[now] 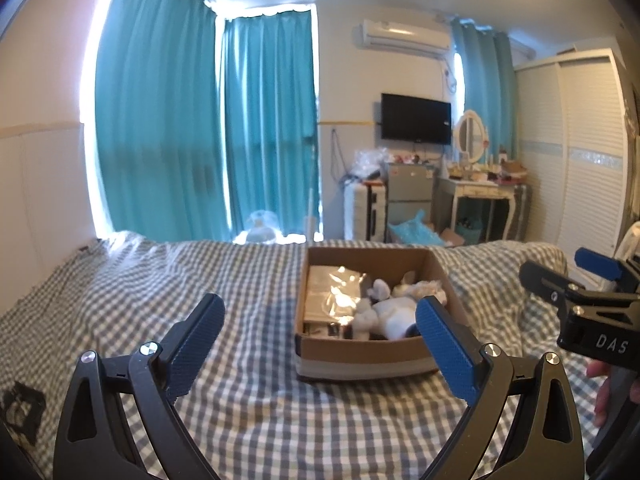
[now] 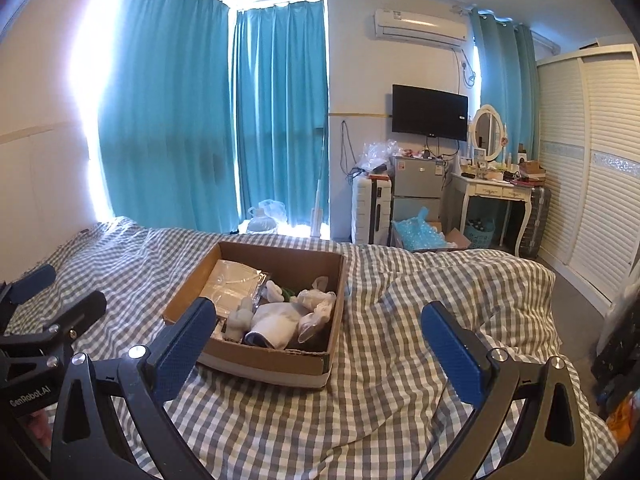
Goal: Organize soft objects
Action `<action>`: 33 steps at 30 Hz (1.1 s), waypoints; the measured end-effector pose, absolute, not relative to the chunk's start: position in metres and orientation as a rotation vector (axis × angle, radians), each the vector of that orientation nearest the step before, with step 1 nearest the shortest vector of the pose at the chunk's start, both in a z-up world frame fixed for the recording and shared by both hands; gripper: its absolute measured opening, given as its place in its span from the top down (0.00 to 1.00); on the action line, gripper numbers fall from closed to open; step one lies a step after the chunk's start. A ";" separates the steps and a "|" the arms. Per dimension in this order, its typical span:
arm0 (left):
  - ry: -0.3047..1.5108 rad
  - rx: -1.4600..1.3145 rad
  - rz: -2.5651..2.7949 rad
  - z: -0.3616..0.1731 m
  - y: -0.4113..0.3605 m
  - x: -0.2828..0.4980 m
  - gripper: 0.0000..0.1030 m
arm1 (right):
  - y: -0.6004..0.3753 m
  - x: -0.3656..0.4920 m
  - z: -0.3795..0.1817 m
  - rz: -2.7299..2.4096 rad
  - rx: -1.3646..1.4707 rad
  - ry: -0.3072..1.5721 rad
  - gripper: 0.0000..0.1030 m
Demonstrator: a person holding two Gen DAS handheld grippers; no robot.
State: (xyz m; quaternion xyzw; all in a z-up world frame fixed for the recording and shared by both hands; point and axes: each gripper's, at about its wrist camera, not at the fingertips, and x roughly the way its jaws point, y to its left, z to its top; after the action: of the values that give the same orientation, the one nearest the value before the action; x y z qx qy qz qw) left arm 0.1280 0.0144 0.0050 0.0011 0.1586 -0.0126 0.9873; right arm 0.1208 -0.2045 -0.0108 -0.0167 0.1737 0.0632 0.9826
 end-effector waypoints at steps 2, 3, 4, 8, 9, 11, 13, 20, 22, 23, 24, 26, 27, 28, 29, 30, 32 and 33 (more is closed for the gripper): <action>0.322 0.003 -0.024 0.005 0.014 0.128 0.05 | -0.205 0.120 -0.010 0.121 -0.031 0.347 0.00; 0.322 0.001 -0.026 0.005 0.014 0.128 0.05 | -0.206 0.120 -0.009 0.122 -0.031 0.346 0.00; 0.322 -0.001 -0.027 0.004 0.015 0.128 0.05 | -0.205 0.120 -0.009 0.120 -0.029 0.345 0.00; 0.327 -0.011 -0.042 0.004 0.017 0.127 0.05 | -0.203 0.121 -0.010 0.118 -0.046 0.356 0.00; 0.328 -0.015 -0.041 0.004 0.017 0.127 0.05 | -0.202 0.121 -0.011 0.119 -0.050 0.357 0.00; 0.327 -0.014 -0.043 0.004 0.018 0.127 0.05 | -0.201 0.122 -0.013 0.121 -0.052 0.362 0.00; 0.329 -0.015 -0.038 0.004 0.018 0.126 0.05 | -0.201 0.121 -0.013 0.122 -0.050 0.364 0.00; 0.336 -0.023 -0.028 0.003 0.021 0.128 0.05 | -0.202 0.121 -0.014 0.116 -0.043 0.367 0.00; 0.334 -0.025 -0.029 0.003 0.021 0.129 0.05 | -0.202 0.122 -0.015 0.115 -0.042 0.374 0.00; 0.333 -0.027 -0.026 0.003 0.022 0.129 0.05 | -0.202 0.122 -0.015 0.114 -0.041 0.377 0.00; 0.332 -0.028 -0.025 0.003 0.022 0.129 0.05 | -0.201 0.122 -0.015 0.115 -0.044 0.381 0.00; 0.331 -0.026 -0.021 0.003 0.022 0.128 0.05 | -0.200 0.122 -0.015 0.110 -0.055 0.381 0.00; 0.332 -0.027 -0.020 0.002 0.022 0.129 0.05 | -0.200 0.122 -0.015 0.108 -0.056 0.379 0.00; 0.332 -0.030 -0.020 0.002 0.022 0.129 0.05 | -0.200 0.122 -0.015 0.109 -0.056 0.379 0.00; 0.332 -0.031 -0.019 0.002 0.022 0.129 0.05 | -0.200 0.122 -0.015 0.111 -0.054 0.379 0.00; 0.332 -0.028 -0.018 0.002 0.022 0.129 0.05 | -0.201 0.122 -0.015 0.109 -0.053 0.379 0.00; 0.330 -0.025 -0.014 0.001 0.021 0.128 0.05 | -0.201 0.121 -0.015 0.108 -0.054 0.379 0.00; 0.328 -0.023 -0.015 0.001 0.021 0.128 0.05 | -0.201 0.122 -0.015 0.108 -0.054 0.380 0.00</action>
State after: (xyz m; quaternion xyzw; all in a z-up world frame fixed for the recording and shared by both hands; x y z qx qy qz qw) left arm 0.1280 0.0206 0.0009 -0.0113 0.1632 -0.0076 0.9865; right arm 0.1216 -0.2009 -0.0151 -0.0266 0.1886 0.0539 0.9802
